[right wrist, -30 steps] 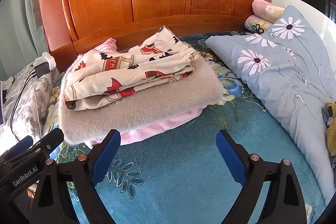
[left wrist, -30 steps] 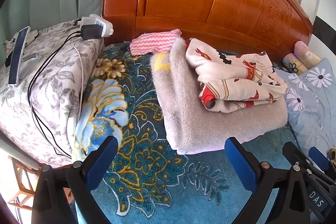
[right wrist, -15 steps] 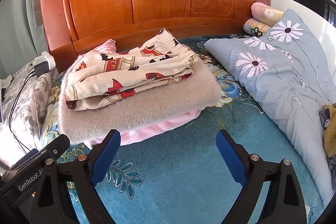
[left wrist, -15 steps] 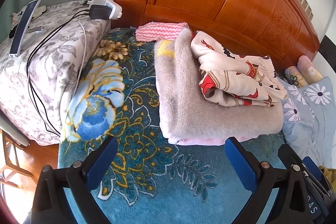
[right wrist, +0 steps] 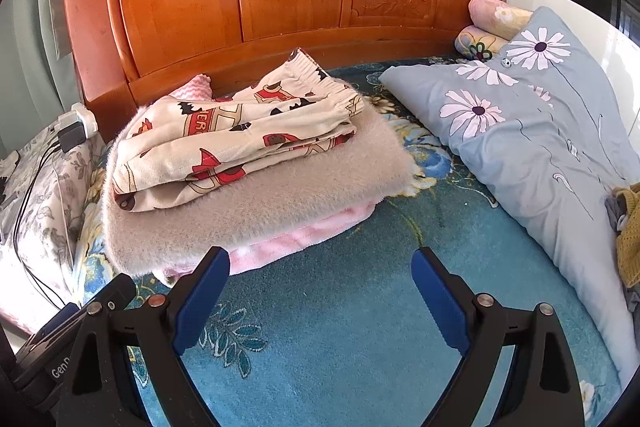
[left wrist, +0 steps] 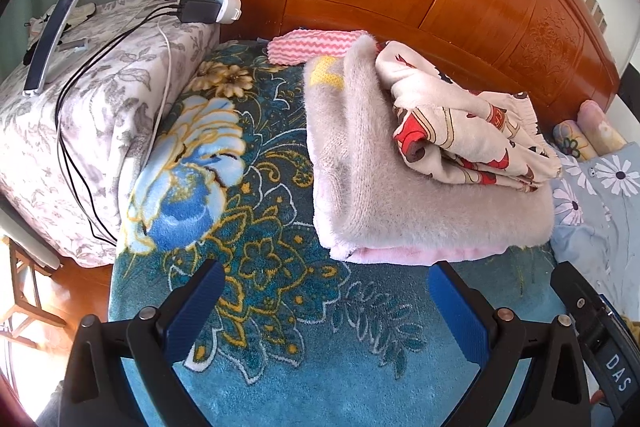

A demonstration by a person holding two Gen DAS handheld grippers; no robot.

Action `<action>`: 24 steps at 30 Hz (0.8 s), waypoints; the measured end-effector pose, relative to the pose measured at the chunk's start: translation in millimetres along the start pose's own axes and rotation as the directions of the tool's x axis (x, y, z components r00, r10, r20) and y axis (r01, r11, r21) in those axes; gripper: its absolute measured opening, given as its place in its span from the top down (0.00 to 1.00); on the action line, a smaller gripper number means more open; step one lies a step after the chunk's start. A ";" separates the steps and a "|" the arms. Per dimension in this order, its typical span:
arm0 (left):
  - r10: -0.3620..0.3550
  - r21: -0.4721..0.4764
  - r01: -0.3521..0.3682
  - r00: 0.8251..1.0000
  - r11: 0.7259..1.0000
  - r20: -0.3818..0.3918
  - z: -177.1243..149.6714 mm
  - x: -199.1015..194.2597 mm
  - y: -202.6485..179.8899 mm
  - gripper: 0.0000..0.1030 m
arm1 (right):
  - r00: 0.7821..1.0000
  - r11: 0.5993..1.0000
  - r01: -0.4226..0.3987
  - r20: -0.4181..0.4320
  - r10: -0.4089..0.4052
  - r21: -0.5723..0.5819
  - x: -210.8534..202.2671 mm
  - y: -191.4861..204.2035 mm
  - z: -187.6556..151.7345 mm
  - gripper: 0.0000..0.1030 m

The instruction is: Fold clothes

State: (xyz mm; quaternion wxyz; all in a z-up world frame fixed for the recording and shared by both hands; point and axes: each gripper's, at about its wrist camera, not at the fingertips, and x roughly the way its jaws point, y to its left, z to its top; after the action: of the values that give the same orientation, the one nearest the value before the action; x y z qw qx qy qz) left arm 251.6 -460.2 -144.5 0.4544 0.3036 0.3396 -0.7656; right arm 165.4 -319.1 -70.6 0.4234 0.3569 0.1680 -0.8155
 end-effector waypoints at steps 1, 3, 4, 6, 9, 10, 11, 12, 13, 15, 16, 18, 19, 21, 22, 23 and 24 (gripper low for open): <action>0.004 -0.004 -0.004 1.000 1.000 0.002 0.0 -0.2 0.5 0.00 | 1.000 1.000 0.003 0.003 -0.003 0.001 0.2 -0.5 0.4 0.10; 0.013 -0.012 -0.012 1.000 1.000 0.004 -0.1 -0.6 1.6 0.00 | 0.999 1.000 0.022 0.025 -0.022 0.000 -0.5 -0.5 2.0 0.10; 0.017 -0.020 -0.017 1.000 1.000 0.004 -0.6 -0.5 2.7 0.00 | 0.999 1.000 0.030 0.037 -0.030 0.000 -0.9 -0.6 2.9 0.10; 0.026 -0.030 -0.026 1.000 0.999 -0.001 -2.0 0.9 3.7 0.00 | 0.999 1.000 0.029 0.043 -0.029 0.001 0.8 0.2 4.0 0.10; 0.031 -0.035 -0.032 0.999 0.999 -0.013 -3.8 3.9 3.1 0.00 | 0.999 0.999 0.024 0.029 -0.023 -0.022 4.9 4.8 3.6 0.10; 0.032 -0.035 -0.033 0.999 0.999 -0.015 -4.3 4.6 2.8 0.00 | 0.999 0.999 0.022 0.029 -0.021 -0.028 5.0 6.1 3.7 0.10; 0.032 -0.033 -0.033 0.999 0.999 -0.015 -4.7 4.7 2.1 0.00 | 0.999 0.999 0.019 0.030 -0.018 -0.031 4.9 6.9 3.6 0.10; 0.032 -0.031 -0.033 0.999 0.999 -0.016 -5.0 4.9 1.4 0.00 | 0.999 0.999 0.017 0.031 -0.016 -0.032 4.9 7.3 3.4 0.10; 0.035 -0.028 -0.035 0.999 0.999 -0.016 -5.3 5.1 0.6 0.00 | 0.999 0.999 0.018 0.031 -0.017 -0.031 4.8 7.2 3.3 0.10; 0.040 -0.028 -0.041 0.999 0.999 -0.016 -5.2 5.7 -1.0 0.00 | 0.999 1.000 0.021 0.031 -0.020 -0.023 4.9 5.7 3.0 0.10; 0.043 -0.028 -0.044 0.999 0.999 -0.016 -5.1 6.0 -1.7 0.00 | 0.999 1.000 0.024 0.030 -0.024 -0.016 5.0 4.5 2.9 0.10; 0.044 -0.035 -0.044 0.999 0.998 -0.016 -4.6 6.9 -3.5 0.00 | 0.999 1.000 0.026 0.027 -0.026 -0.005 5.5 2.4 2.4 0.10; 0.042 -0.039 -0.043 0.999 0.998 -0.017 -4.3 7.3 -4.7 0.00 | 0.999 1.000 0.026 0.024 -0.026 -0.003 6.0 1.8 2.2 0.10; 0.048 -0.029 -0.049 0.999 0.998 -0.014 -4.6 7.0 -9.0 0.00 | 0.999 1.000 0.029 0.018 -0.029 -0.002 7.0 1.4 1.9 0.10; 0.051 -0.025 -0.051 0.999 0.998 -0.012 -4.7 6.9 -10.8 0.00 | 0.999 0.999 0.032 0.016 -0.032 -0.004 7.4 1.6 1.9 0.10; 0.050 -0.024 -0.051 0.999 0.998 -0.011 -4.7 6.4 -10.7 0.00 | 0.999 0.999 0.035 0.014 -0.035 -0.006 7.8 1.8 1.9 0.10; 0.050 -0.024 -0.050 0.999 0.998 -0.010 -4.6 6.1 -10.6 0.00 | 0.999 0.999 0.037 0.013 -0.037 -0.006 8.0 1.7 1.6 0.10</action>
State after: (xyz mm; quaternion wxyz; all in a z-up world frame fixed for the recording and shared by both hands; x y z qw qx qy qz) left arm 240.4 -455.7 -149.3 0.4754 0.3100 0.3434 -0.7482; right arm 163.0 -325.6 -75.3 0.4106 0.3470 0.1745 -0.8249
